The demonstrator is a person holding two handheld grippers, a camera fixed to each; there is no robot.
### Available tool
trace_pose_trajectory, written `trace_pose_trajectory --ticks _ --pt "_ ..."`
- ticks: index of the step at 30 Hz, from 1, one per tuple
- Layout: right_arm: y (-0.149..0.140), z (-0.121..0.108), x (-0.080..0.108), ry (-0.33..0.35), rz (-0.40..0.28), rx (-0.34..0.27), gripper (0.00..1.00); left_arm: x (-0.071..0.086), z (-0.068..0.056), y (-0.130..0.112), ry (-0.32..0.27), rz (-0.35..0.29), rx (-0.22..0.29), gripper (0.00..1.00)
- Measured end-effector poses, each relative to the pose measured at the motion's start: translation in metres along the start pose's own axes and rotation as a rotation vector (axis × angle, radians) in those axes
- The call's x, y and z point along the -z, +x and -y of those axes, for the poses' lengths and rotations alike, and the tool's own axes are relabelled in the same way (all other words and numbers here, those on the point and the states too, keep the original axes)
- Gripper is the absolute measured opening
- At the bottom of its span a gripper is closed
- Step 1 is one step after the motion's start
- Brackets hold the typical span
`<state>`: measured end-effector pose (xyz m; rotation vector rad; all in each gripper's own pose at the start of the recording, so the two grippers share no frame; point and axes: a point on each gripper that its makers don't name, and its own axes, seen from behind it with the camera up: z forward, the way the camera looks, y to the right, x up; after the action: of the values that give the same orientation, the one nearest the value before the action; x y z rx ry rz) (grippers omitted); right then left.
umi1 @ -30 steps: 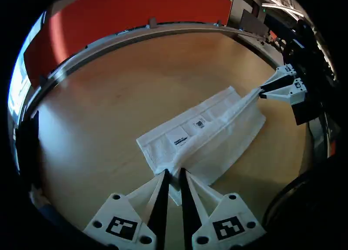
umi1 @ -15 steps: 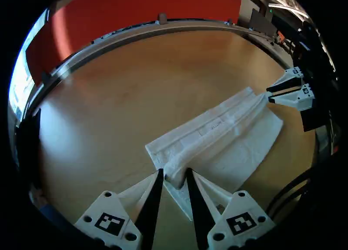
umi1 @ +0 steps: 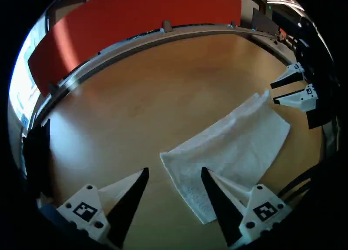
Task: Fold towel
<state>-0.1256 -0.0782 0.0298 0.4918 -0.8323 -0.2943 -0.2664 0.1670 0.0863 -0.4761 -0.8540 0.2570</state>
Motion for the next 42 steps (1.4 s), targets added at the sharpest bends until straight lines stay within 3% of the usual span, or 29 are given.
trace_pose_trajectory --ticks 3,6,21,32,42 --pt "0.001 -0.001 0.004 -0.009 -0.009 -0.014 0.88 0.005 0.000 0.000 -0.003 -0.007 0.011 0.95" --pt "0.002 0.000 0.009 -0.016 -0.018 -0.029 0.96 0.011 -0.004 -0.001 -0.016 -0.015 0.028 0.95" --pt "-0.011 0.022 0.052 -0.016 -0.050 -0.079 0.96 0.050 -0.020 -0.029 -0.014 -0.021 0.079 0.95" --pt "-0.036 0.042 0.088 -0.029 -0.052 -0.080 0.96 0.080 -0.044 -0.061 -0.023 -0.017 0.113 0.95" --pt "-0.045 0.042 0.092 -0.018 -0.045 -0.070 0.96 0.093 -0.046 -0.078 0.004 -0.022 0.159 0.95"
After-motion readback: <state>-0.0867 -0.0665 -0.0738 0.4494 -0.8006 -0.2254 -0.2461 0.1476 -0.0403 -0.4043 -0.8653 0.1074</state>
